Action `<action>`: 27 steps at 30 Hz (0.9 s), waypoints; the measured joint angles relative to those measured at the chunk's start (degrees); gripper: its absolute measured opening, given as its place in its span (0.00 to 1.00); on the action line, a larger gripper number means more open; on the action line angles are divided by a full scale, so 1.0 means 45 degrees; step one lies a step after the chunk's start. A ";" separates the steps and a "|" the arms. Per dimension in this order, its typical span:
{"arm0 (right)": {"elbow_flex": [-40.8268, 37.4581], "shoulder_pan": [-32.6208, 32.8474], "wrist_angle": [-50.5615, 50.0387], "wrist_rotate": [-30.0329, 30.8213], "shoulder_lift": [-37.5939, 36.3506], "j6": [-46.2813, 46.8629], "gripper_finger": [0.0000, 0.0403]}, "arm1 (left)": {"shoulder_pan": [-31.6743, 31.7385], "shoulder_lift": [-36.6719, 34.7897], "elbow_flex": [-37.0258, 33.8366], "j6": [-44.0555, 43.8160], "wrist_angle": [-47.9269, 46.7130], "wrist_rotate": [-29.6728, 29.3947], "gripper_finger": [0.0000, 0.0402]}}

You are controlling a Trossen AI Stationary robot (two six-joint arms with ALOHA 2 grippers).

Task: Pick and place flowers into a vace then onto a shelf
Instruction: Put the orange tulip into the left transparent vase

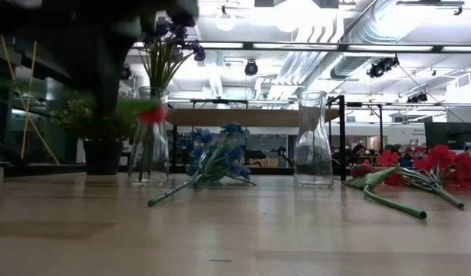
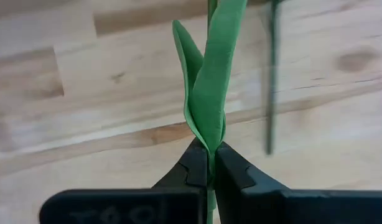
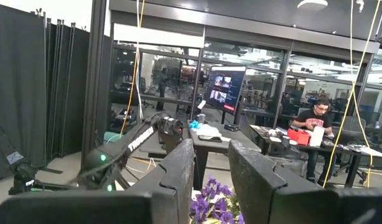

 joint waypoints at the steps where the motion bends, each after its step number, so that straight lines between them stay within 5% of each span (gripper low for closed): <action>1: 0.0000 -0.0001 -0.0032 0.0004 0.0000 0.0000 0.23 | -0.0083 0.0000 0.0300 0.0000 -0.0250 -0.0308 0.10; 14: 0.0000 -0.0001 -0.0244 0.0004 0.0004 -0.0003 0.23 | -0.1146 -0.0039 0.3403 0.0011 -0.2193 -0.4932 0.10; 27: 0.0004 -0.0001 -0.0244 0.0004 0.0000 0.0015 0.23 | -0.2341 -0.0044 0.4683 0.0290 -0.2843 -1.1198 0.10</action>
